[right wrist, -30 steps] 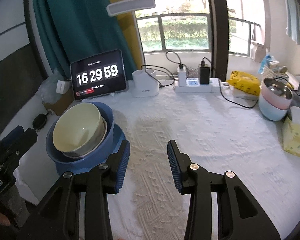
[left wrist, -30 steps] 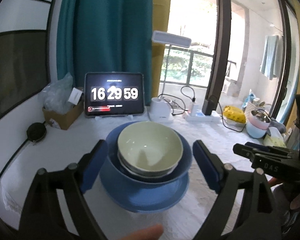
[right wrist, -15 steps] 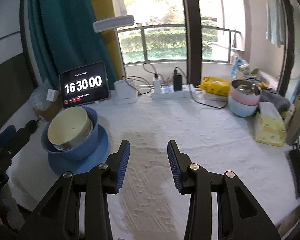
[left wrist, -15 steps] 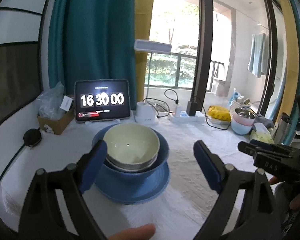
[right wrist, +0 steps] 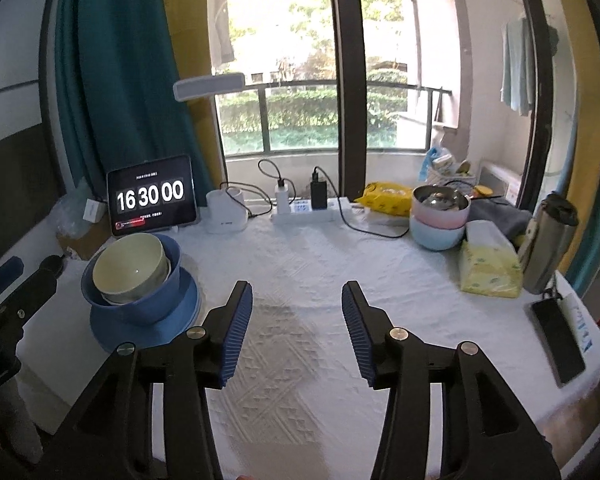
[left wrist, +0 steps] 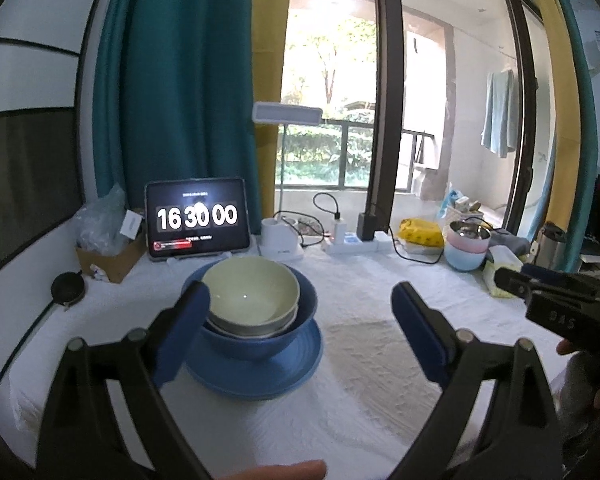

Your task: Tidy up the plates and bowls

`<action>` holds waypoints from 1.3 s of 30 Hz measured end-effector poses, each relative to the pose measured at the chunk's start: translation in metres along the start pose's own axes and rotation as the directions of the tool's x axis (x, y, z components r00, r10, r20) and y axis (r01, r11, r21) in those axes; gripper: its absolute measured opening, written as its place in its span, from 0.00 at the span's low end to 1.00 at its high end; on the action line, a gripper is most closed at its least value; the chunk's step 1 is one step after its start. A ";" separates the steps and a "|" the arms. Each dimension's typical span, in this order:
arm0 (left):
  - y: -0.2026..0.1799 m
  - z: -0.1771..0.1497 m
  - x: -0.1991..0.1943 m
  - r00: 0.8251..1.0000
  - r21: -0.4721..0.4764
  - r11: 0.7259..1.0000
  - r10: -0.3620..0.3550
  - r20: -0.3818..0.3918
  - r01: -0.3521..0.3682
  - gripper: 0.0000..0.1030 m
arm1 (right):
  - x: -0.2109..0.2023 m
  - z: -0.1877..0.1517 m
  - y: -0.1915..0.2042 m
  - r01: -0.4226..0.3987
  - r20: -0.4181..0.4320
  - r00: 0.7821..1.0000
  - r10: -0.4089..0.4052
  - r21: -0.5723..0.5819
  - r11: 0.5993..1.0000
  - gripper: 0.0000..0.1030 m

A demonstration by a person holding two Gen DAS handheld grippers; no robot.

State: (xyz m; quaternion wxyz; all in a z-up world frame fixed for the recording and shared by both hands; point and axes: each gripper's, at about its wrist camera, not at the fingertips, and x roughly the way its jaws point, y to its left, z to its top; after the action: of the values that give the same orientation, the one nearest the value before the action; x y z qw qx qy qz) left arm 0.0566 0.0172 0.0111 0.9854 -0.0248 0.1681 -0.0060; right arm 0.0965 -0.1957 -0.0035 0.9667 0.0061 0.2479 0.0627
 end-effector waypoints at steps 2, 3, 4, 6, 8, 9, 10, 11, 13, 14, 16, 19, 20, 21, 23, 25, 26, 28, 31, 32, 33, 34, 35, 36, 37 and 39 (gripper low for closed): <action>0.001 0.002 -0.005 1.000 0.004 1.000 0.008 0.009 -0.008 0.91 | -0.009 -0.001 -0.001 0.011 0.013 1.000 -0.011 0.000 1.000 0.49; 0.002 0.003 -0.008 1.000 0.005 1.000 0.015 0.014 -0.016 0.91 | -0.013 -0.001 -0.002 0.016 0.018 1.000 -0.016 0.002 1.000 0.49; 0.004 0.004 -0.010 1.000 0.004 1.000 0.018 0.019 -0.018 0.91 | -0.016 -0.001 -0.004 0.018 0.022 1.000 -0.019 0.004 1.000 0.50; 0.005 0.005 -0.014 0.999 0.008 1.000 0.024 0.025 -0.024 0.91 | -0.023 -0.001 -0.006 0.029 0.033 0.999 -0.029 0.007 1.000 0.50; 0.007 0.007 -0.021 0.999 0.013 0.999 0.030 0.040 -0.030 0.91 | -0.030 0.001 -0.008 0.046 0.048 0.998 -0.046 0.009 0.999 0.51; 0.009 0.008 -0.023 0.998 0.015 0.999 0.034 0.047 -0.035 0.91 | -0.033 0.002 -0.009 0.051 0.053 0.997 -0.051 0.010 0.999 0.51; 0.010 0.010 -0.026 0.998 0.017 0.999 0.037 0.054 -0.038 0.91 | -0.036 0.002 -0.010 0.056 0.059 0.997 -0.057 0.012 0.998 0.51; 0.010 0.010 -0.028 0.997 0.017 0.999 0.039 0.059 -0.040 0.91 | -0.041 0.004 -0.011 0.064 0.070 0.995 -0.065 0.014 0.998 0.51; 0.012 0.013 -0.033 0.997 0.016 0.999 0.043 0.071 -0.044 0.91 | -0.047 0.007 -0.012 0.072 0.085 0.994 -0.073 0.016 0.997 0.52; 0.013 0.015 -0.034 0.996 0.017 0.999 0.044 0.073 -0.045 0.91 | -0.051 0.009 -0.013 0.079 0.095 0.992 -0.080 0.017 0.997 0.52; 0.014 0.018 -0.038 0.996 0.016 0.999 0.049 0.080 -0.050 0.91 | -0.057 0.011 -0.013 0.086 0.110 0.990 -0.087 0.014 0.996 0.53; 0.017 0.022 -0.043 0.994 0.011 0.998 0.063 0.091 -0.065 0.91 | -0.067 0.015 -0.014 0.089 0.132 0.987 -0.090 0.012 0.996 0.53; 0.018 0.024 -0.045 0.993 0.010 0.998 0.068 0.096 -0.069 0.91 | -0.070 0.016 -0.014 0.090 0.139 0.986 -0.091 0.013 0.996 0.53; 0.020 0.025 -0.047 0.992 0.009 0.997 0.075 0.101 -0.076 0.91 | -0.073 0.017 -0.014 0.091 0.144 0.985 -0.092 0.013 0.996 0.53; 0.021 0.027 -0.051 0.991 0.010 0.996 0.086 0.106 -0.088 0.91 | -0.077 0.020 -0.015 0.097 0.155 0.983 -0.098 0.014 0.995 0.53; 0.023 0.029 -0.053 0.989 0.013 0.995 0.093 0.112 -0.095 0.91 | -0.080 0.021 -0.015 0.099 0.162 0.982 -0.101 0.017 0.995 0.54; 0.024 0.030 -0.054 0.989 0.015 0.995 0.094 0.116 -0.097 0.91 | -0.081 0.022 -0.015 0.100 0.164 0.981 -0.102 0.018 0.995 0.54; 0.025 0.031 -0.057 0.988 0.015 0.996 0.089 0.123 -0.092 0.91 | -0.083 0.023 -0.015 0.102 0.168 0.980 -0.104 0.019 0.995 0.54; 0.026 0.034 -0.060 0.988 0.013 0.997 0.072 0.136 -0.075 0.91 | -0.085 0.024 -0.013 0.104 0.172 0.979 -0.105 0.015 0.994 0.54; 0.026 0.035 -0.061 0.988 0.014 0.997 0.067 0.140 -0.070 0.91 | -0.086 0.024 -0.013 0.105 0.174 0.979 -0.106 0.013 0.994 0.54; 0.026 0.036 -0.062 0.987 0.015 0.998 0.065 0.144 -0.068 0.91 | -0.086 0.024 -0.012 0.106 0.176 0.979 -0.106 0.012 0.994 0.54; 0.025 0.036 -0.063 0.987 0.016 0.998 0.064 0.147 -0.067 0.91 | -0.087 0.025 -0.012 0.106 0.177 0.978 -0.106 0.012 0.994 0.54; 0.025 0.037 -0.063 0.987 0.015 0.998 0.060 0.146 -0.063 0.91 | -0.088 0.026 -0.012 0.105 0.179 0.978 -0.105 0.011 0.994 0.54; 0.025 0.038 -0.063 0.988 0.014 0.998 0.059 0.144 -0.061 0.91 | -0.087 0.026 -0.012 0.103 0.179 0.978 -0.104 0.011 0.995 0.54; 0.025 0.039 -0.062 0.988 0.014 0.998 0.058 0.142 -0.060 0.91 | -0.087 0.026 -0.011 0.102 0.175 0.979 -0.102 0.011 0.995 0.54; 0.025 0.041 -0.061 0.989 0.012 0.998 0.055 0.139 -0.057 0.91 | -0.086 0.028 -0.010 0.099 0.166 0.981 -0.099 0.006 0.995 0.54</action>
State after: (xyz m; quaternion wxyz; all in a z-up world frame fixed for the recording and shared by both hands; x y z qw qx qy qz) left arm 0.0125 0.0457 0.0692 0.9947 -0.0126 0.0997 0.0221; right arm 0.0366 -0.2156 0.0614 0.9859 -0.0021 0.1666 0.0140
